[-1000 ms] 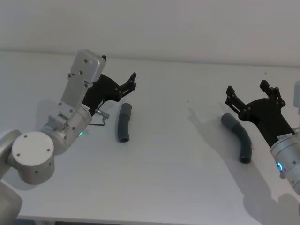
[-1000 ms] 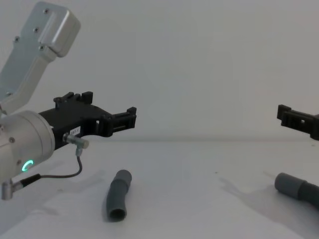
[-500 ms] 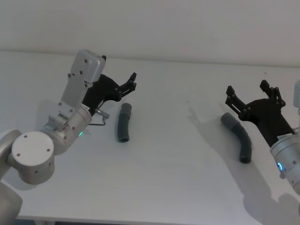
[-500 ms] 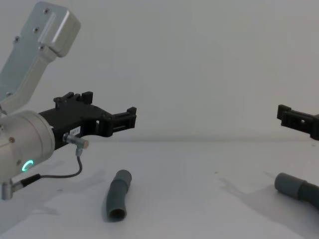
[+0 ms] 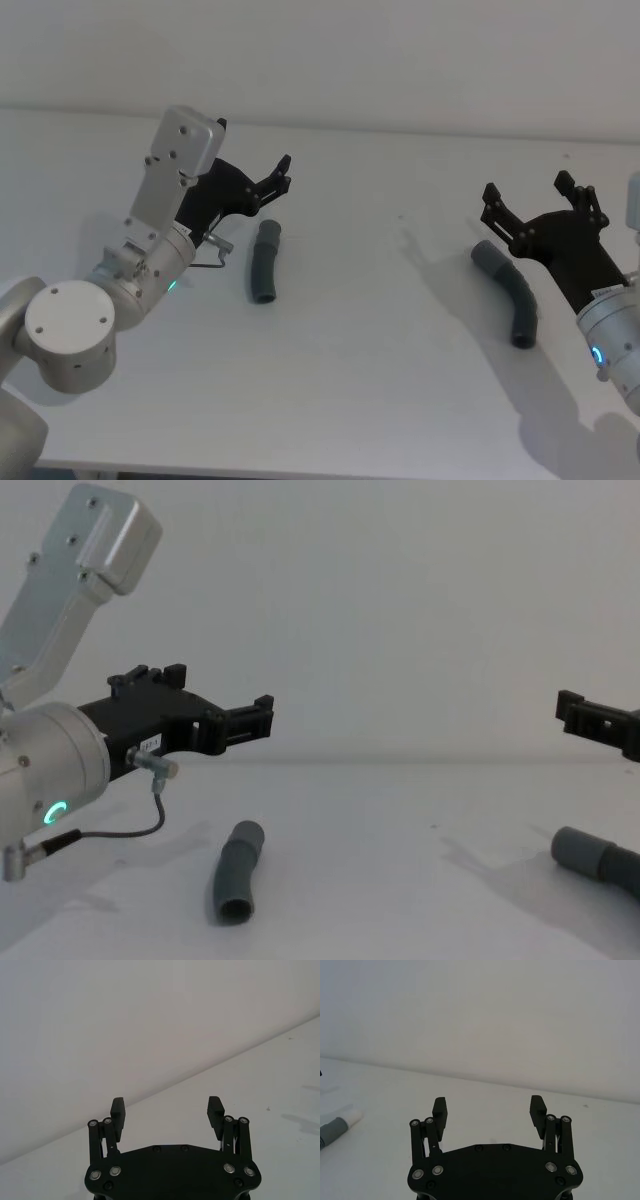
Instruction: Use both hands to pick up one end of the pipe from the table, align the ends, and insert them.
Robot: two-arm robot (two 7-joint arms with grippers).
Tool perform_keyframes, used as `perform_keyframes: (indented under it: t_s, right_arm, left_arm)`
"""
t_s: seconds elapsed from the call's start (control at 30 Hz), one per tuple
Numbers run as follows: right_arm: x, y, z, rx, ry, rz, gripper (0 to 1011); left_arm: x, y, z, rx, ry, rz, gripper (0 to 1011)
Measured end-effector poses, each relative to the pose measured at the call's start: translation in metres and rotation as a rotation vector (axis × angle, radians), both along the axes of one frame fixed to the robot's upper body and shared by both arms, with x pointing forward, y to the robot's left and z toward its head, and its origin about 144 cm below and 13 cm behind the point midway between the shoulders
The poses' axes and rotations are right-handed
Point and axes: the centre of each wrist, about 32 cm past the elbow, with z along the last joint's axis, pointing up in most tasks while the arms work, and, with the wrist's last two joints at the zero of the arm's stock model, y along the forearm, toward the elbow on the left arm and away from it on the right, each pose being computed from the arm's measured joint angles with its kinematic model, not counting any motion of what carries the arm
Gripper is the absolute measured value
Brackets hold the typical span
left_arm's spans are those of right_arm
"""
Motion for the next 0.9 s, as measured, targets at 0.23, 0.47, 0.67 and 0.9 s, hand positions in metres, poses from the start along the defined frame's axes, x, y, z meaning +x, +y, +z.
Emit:
perform_keyframes:
  t_s: [0.23, 0.47, 0.67, 0.9]
  right_arm:
    - [0.000, 0.000, 0.000, 0.000, 0.000, 0.000, 1004]
    - [0.000, 0.000, 0.000, 0.000, 0.000, 0.000, 1004]
    - [0.000, 0.000, 0.000, 0.000, 0.000, 0.000, 1004]
    - [0.000, 0.000, 0.000, 0.000, 0.000, 0.000, 1004]
  left_arm:
    - [0.000, 0.000, 0.000, 0.000, 0.000, 0.000, 1000]
    - [0.000, 0.000, 0.000, 0.000, 0.000, 0.000, 1000]
    - [-0.002, 0.000, 0.003, 0.004, 0.010, 0.010, 1000]
    - [-0.009, 0.000, 0.014, 0.025, 0.063, 0.039, 1000]
